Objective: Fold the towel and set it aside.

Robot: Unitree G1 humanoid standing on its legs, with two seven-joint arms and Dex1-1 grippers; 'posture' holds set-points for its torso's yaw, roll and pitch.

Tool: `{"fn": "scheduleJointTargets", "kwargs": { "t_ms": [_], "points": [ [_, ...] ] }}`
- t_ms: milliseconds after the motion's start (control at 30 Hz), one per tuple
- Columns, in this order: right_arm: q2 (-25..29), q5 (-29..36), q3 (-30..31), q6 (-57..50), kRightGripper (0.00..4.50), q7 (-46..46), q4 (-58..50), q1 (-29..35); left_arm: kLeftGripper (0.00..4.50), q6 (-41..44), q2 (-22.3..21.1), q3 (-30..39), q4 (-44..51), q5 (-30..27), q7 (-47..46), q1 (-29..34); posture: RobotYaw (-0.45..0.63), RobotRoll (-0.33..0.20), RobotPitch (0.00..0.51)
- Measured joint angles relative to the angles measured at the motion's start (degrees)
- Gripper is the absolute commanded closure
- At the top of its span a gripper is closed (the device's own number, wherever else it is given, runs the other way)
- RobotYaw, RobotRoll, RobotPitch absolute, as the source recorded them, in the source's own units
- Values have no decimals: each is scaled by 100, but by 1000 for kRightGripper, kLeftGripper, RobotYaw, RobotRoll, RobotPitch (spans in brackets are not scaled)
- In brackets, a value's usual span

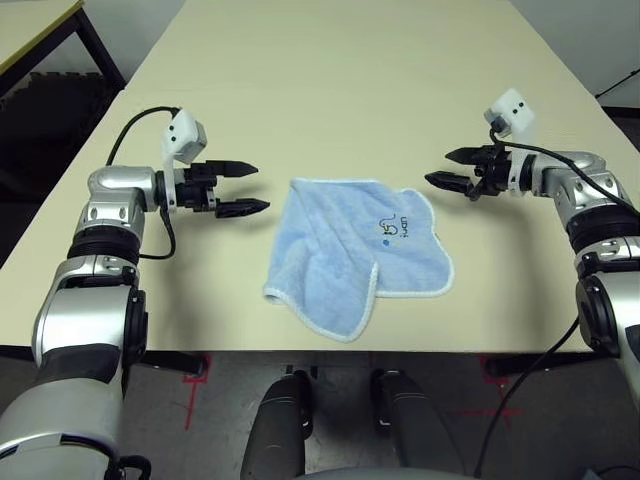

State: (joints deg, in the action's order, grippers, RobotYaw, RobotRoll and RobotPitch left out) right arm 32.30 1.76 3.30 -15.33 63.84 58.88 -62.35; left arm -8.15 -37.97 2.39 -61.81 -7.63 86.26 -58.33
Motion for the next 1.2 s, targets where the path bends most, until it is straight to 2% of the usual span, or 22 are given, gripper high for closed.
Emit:
{"fn": "scheduleJointTargets", "kwargs": {
  "t_ms": [333, 700, 800, 867, 1133, 1200],
  "points": [
    [-458, -350, 269, -345, 0, -201, 123, -62, 72, 158, 98, 197, 65, -273, 219, 4, 47, 0, 180],
    [-650, -553, 485, -755, 0, -355, 156, -206, 72, 82, 97, 225, 244, -404, 461, 90, 45, 0, 183],
    [-706, -552, 489, -814, 643, -407, 194, -254, 0, 48, 100, 225, 266, -439, 529, 152, 48, 0, 184],
    [-726, -552, 491, -833, 1304, -423, 204, -262, 0, 35, 100, 222, 282, -455, 538, 197, 49, 0, 184],
    [-771, -553, 497, -860, 4329, -398, 295, -324, 0, 11, 46, 69, 473, -686, 554, 315, 48, 0, 181],
    [-770, -552, 497, -892, 4423, -366, 298, -371, 0, 7, 7, -11, 496, -738, 556, 323, 48, 0, 181]
  ]
}}
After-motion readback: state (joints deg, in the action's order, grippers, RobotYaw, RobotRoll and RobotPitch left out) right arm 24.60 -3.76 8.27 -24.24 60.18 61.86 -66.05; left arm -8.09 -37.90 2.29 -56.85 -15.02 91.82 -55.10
